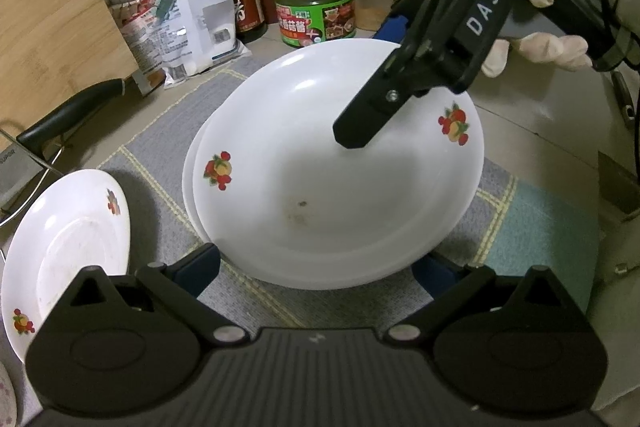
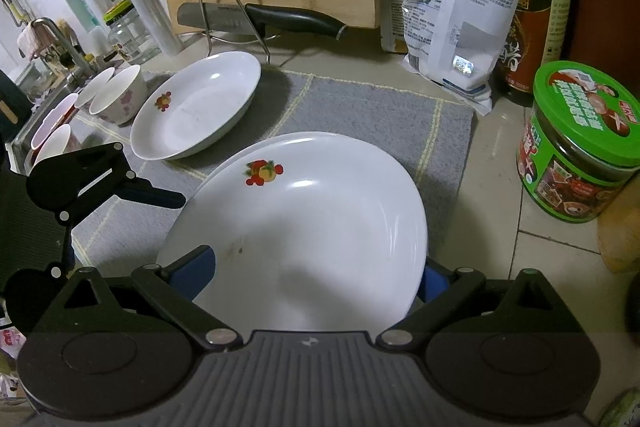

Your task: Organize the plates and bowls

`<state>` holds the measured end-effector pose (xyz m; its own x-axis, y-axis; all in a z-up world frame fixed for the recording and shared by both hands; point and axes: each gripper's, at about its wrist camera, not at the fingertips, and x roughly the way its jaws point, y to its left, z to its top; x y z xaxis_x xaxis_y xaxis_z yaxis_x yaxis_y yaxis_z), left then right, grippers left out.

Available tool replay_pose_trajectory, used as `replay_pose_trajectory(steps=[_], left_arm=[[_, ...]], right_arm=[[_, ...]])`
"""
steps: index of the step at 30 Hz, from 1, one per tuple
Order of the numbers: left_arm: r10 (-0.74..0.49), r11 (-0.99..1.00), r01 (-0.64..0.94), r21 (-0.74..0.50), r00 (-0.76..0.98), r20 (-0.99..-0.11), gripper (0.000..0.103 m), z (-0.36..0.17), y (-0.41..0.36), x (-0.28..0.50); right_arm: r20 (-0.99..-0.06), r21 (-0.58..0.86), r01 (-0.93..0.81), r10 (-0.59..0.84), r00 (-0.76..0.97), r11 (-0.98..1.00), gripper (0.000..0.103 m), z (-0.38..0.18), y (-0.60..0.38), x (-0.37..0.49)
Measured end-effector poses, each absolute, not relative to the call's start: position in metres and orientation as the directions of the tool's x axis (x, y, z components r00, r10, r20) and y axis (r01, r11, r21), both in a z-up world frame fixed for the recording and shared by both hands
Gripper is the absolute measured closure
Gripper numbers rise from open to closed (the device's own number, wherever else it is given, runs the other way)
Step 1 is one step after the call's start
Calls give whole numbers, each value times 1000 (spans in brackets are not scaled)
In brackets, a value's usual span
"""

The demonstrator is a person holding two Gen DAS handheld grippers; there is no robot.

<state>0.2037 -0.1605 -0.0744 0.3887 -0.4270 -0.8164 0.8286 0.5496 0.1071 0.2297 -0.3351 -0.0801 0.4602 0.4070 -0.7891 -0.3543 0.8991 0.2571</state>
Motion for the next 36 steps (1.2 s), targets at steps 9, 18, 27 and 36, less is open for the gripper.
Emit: replay_pose_trajectory(steps=[9,18,27,36], left_arm=[[-444,569,818,87,394,-805,0,-72,-160,202],[-441,593,800,95,422,-792,0,-71,-158,198],[-434,687,720,100,517,-737,1,-61,-142,183],[-338,853,517,72,652,-679,1,-44,-120,165]], right_arm=[[-794,241,-349,390,466,906,1,-80,-334,227],[-801,205,-350,362,477,914,1,-78,-333,224],[-754,135,-328,312,578,935,0,-67,-340,214],[-714,60,-393,314,625,918,0,-60,-318,202]])
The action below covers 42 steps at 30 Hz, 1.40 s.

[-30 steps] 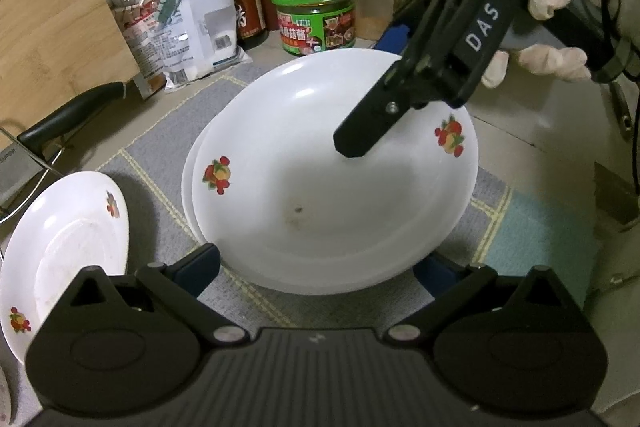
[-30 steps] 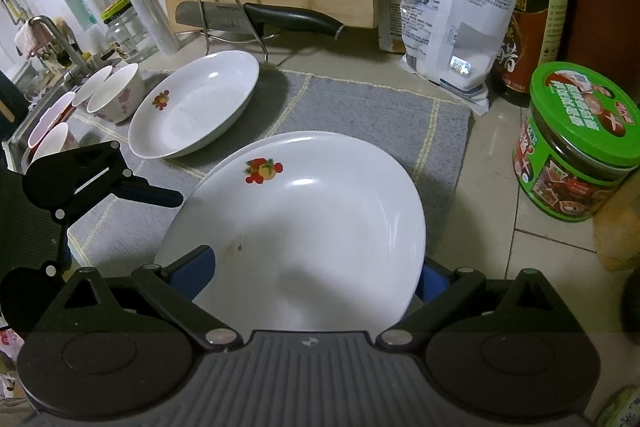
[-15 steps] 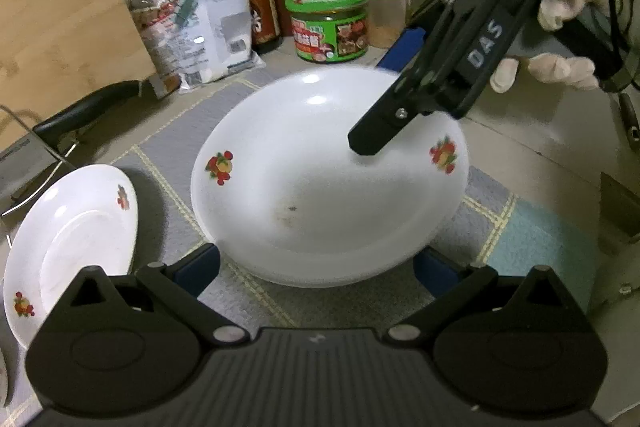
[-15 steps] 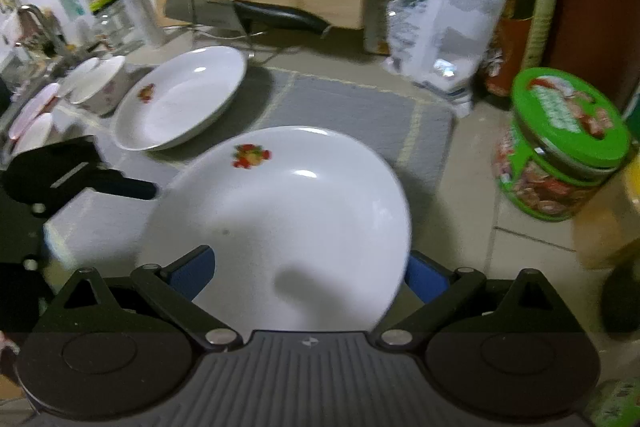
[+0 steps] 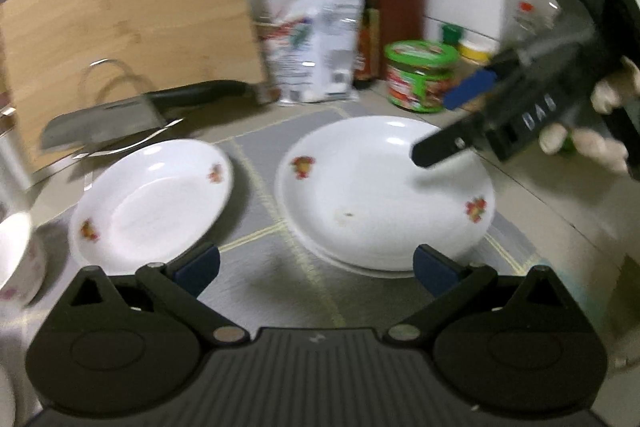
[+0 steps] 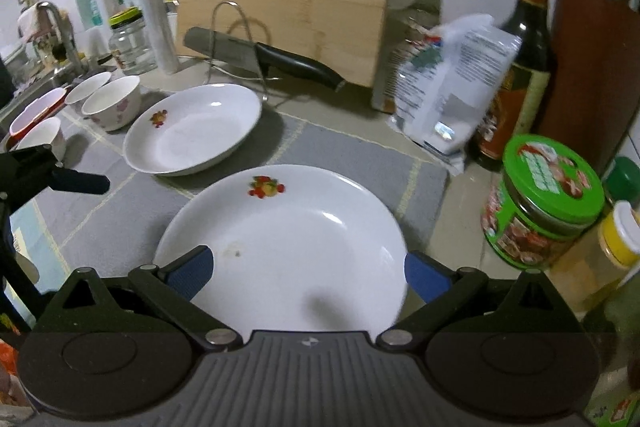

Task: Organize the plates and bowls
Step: 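Open the right gripper and move it to the next floral plate, then grasp the rim of the floral white plate with the right gripper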

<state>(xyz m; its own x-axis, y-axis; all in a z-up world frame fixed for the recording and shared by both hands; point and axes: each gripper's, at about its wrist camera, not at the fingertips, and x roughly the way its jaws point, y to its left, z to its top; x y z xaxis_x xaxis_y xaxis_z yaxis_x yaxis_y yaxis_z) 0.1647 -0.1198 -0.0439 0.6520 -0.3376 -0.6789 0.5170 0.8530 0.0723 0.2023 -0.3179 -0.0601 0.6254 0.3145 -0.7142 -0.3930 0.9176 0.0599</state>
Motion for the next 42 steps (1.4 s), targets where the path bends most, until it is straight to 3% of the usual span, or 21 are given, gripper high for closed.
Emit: replay_pose_trajectory(steps=[8,13,27,42], left_arm=[[-179,957,287,49,712,-679,1,-48,-75,158],[-151,975,223,15,703,-695,1,-62,-36,173],[-202,954,300,16,679,-706,1,-89,7,230],[-205,952,306,0,638,-742,1,-102,5,250]], right_arm=[[-697,53,-431,343,630,901,0,-57,-285,204],[-703,41,-401,312,639,915,0,-59,-260,207],[-708,13,-347,254,659,938,0,-55,-198,222],[-708,22,-404,300,639,914,0,-57,-175,258]])
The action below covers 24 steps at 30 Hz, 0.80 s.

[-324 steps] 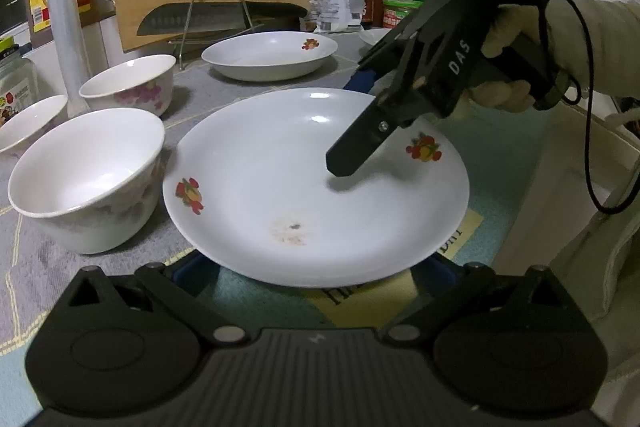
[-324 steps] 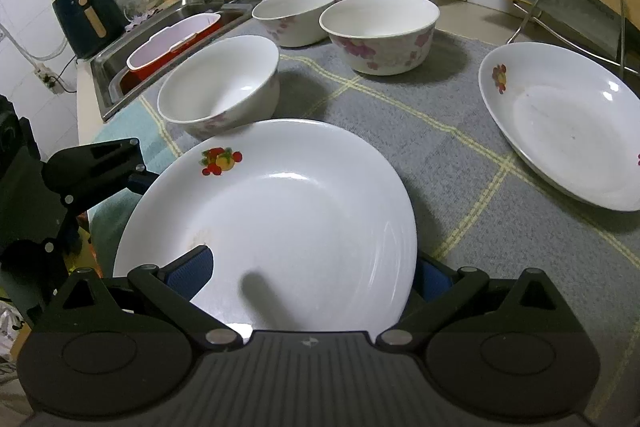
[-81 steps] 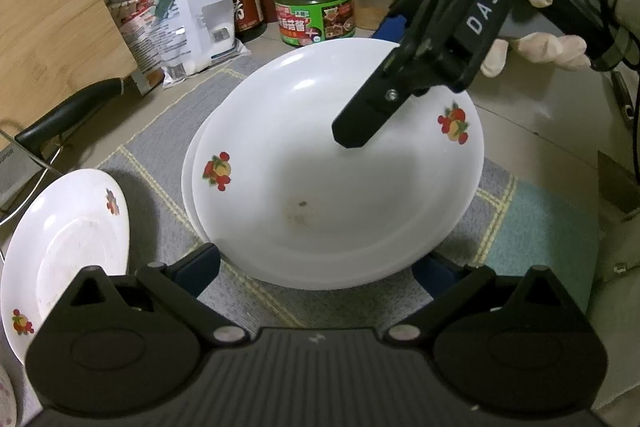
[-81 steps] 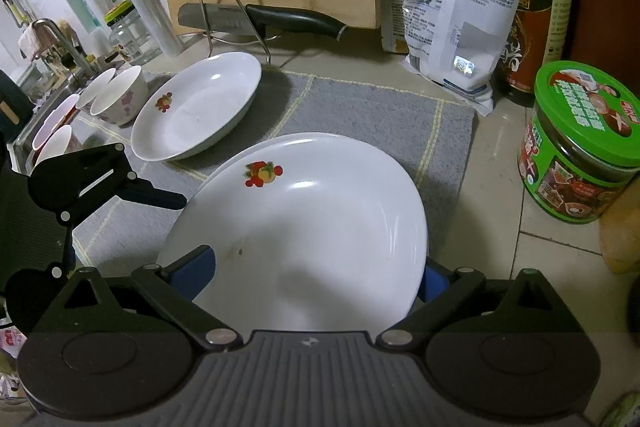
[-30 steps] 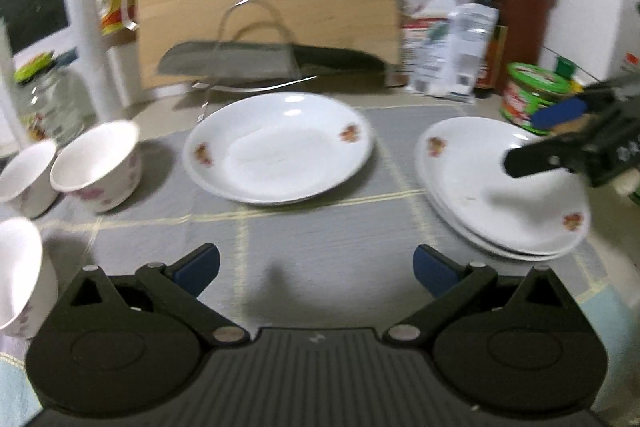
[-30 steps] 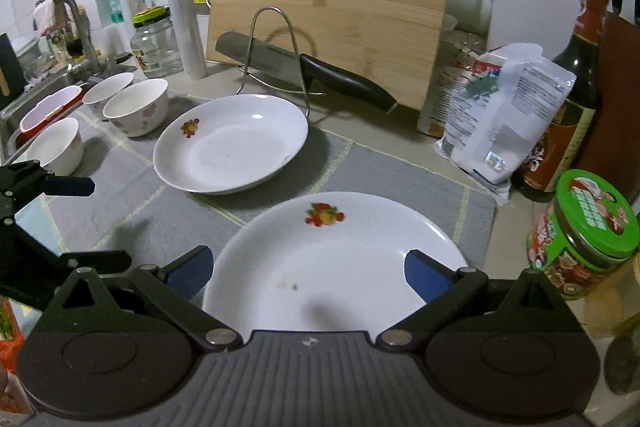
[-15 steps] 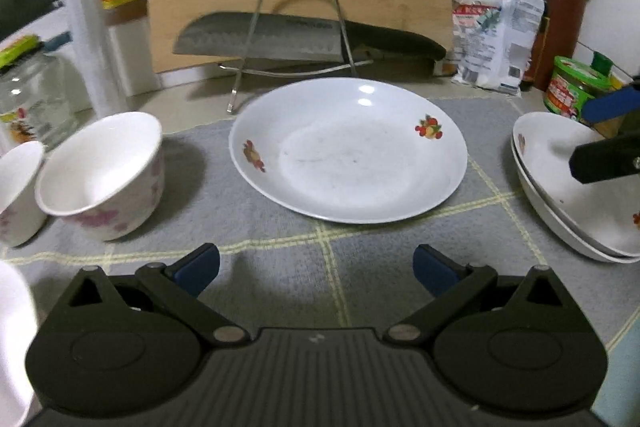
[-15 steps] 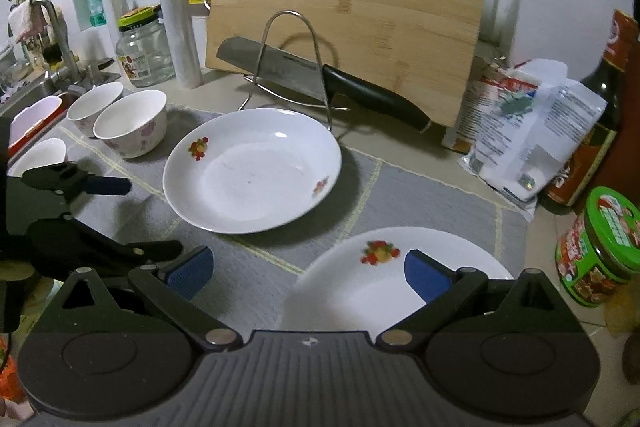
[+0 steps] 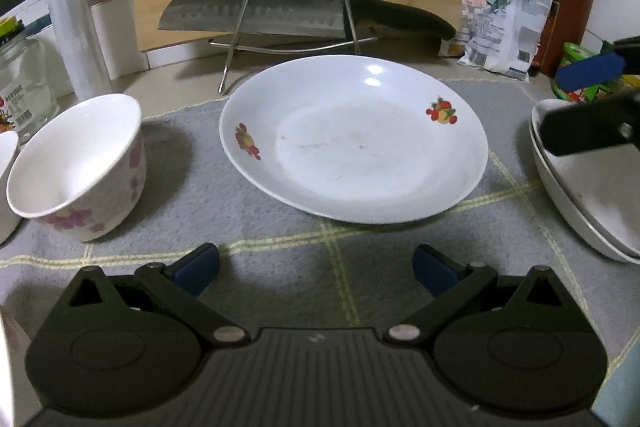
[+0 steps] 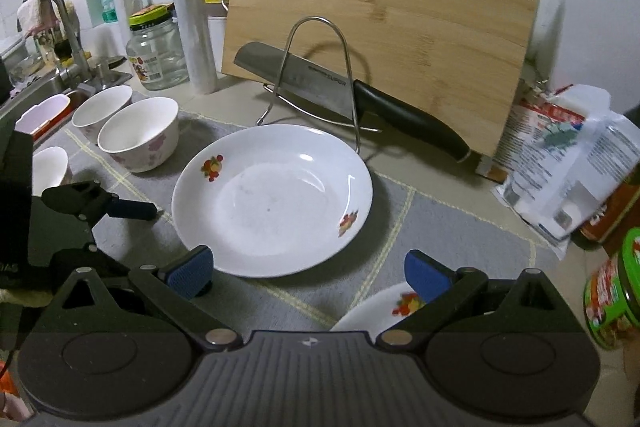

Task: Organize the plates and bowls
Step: 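Grasp the rim of the floral white plate with the right gripper, then lift the floral plate off the mat with the right gripper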

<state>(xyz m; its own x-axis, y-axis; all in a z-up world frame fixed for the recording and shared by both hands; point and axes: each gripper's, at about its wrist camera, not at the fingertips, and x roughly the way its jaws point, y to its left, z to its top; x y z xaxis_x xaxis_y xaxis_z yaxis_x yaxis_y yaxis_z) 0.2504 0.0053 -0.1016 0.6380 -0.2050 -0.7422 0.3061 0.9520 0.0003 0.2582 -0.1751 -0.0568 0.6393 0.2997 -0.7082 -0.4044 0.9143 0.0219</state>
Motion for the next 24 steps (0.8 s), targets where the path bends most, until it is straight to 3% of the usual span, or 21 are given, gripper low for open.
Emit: replay_pose_trajectory(steps=[24], left_arm=[[-253,928,374,12,649,-717,0,-105,-11,269]], right_arm=[[-797,162,-558,441,412,814,0,-93,-164,371]])
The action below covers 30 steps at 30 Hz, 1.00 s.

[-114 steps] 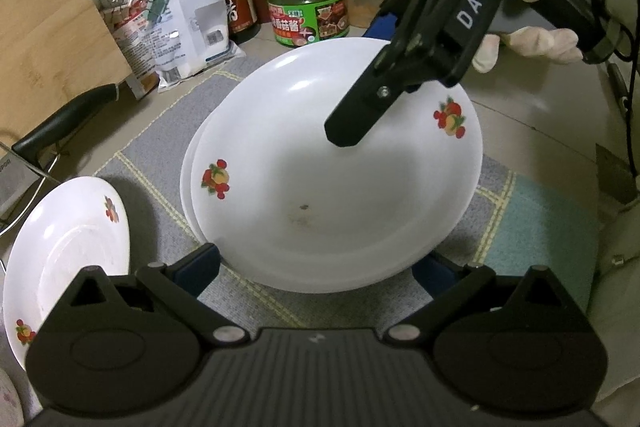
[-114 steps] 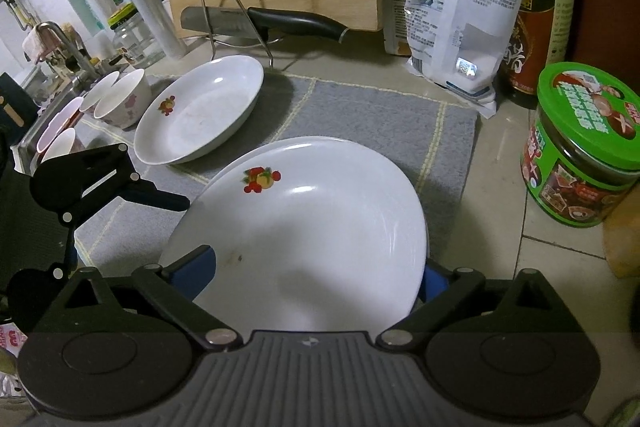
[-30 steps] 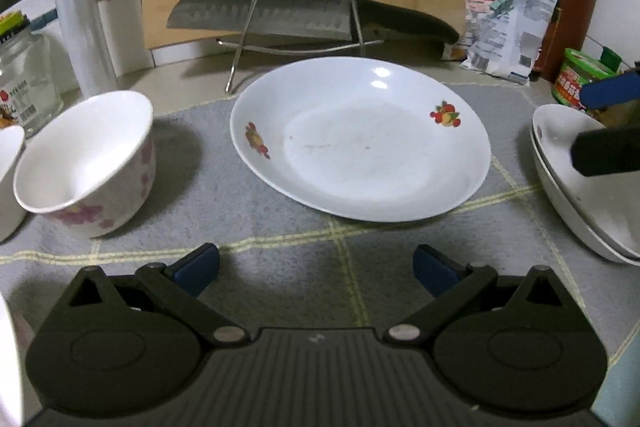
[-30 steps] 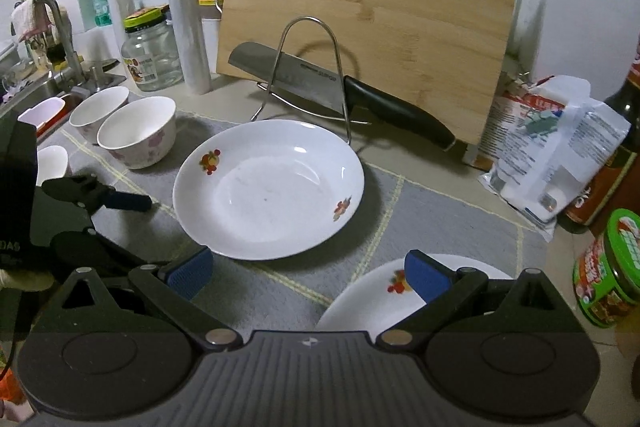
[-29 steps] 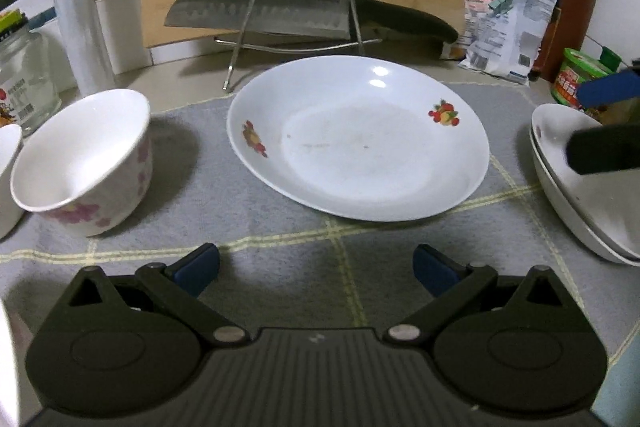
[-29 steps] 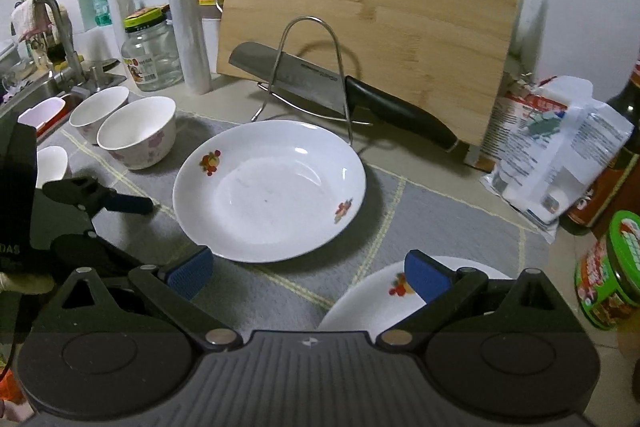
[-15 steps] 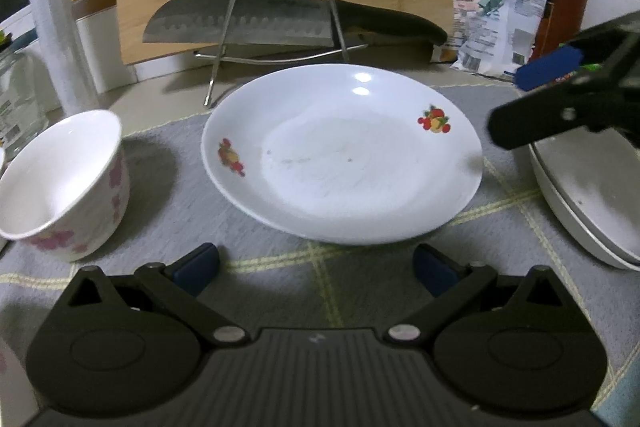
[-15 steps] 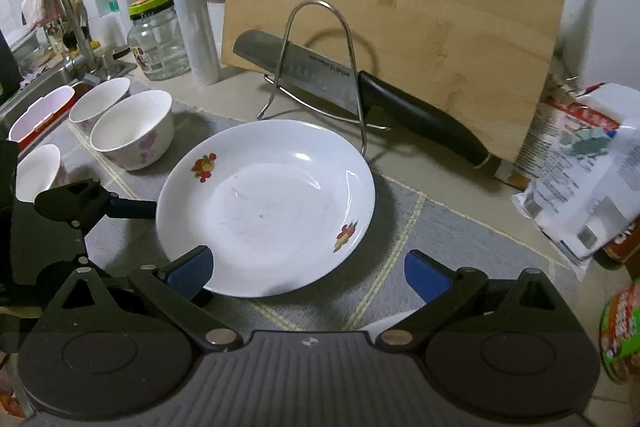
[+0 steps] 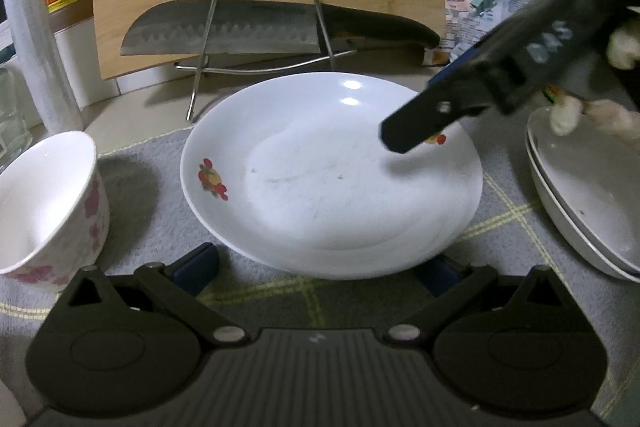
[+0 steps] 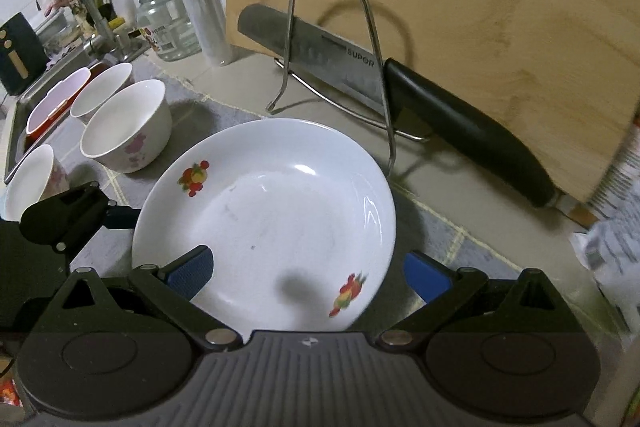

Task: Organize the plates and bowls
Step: 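Lift the floral plate off the mat with the right gripper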

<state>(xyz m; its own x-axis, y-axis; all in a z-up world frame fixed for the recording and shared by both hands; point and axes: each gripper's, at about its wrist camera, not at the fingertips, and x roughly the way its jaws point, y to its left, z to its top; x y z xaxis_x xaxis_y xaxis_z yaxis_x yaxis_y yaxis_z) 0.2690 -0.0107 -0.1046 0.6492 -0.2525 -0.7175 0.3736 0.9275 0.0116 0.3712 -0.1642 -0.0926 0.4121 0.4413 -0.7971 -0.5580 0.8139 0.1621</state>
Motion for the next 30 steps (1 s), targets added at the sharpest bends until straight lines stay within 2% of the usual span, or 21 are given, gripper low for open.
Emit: replay_pose_trajectory(steps=[14,30], left_arm=[[-268,922,386,9,658,-704,0,-105,-9,268],[-293,912,411,11,670,-682,0,-105,-6,261]], right_arm=[[-826,235,-601,483,291,764,0,-113,-153,407],[-815,195,-647,489,311,737,0,-114,-143,420]])
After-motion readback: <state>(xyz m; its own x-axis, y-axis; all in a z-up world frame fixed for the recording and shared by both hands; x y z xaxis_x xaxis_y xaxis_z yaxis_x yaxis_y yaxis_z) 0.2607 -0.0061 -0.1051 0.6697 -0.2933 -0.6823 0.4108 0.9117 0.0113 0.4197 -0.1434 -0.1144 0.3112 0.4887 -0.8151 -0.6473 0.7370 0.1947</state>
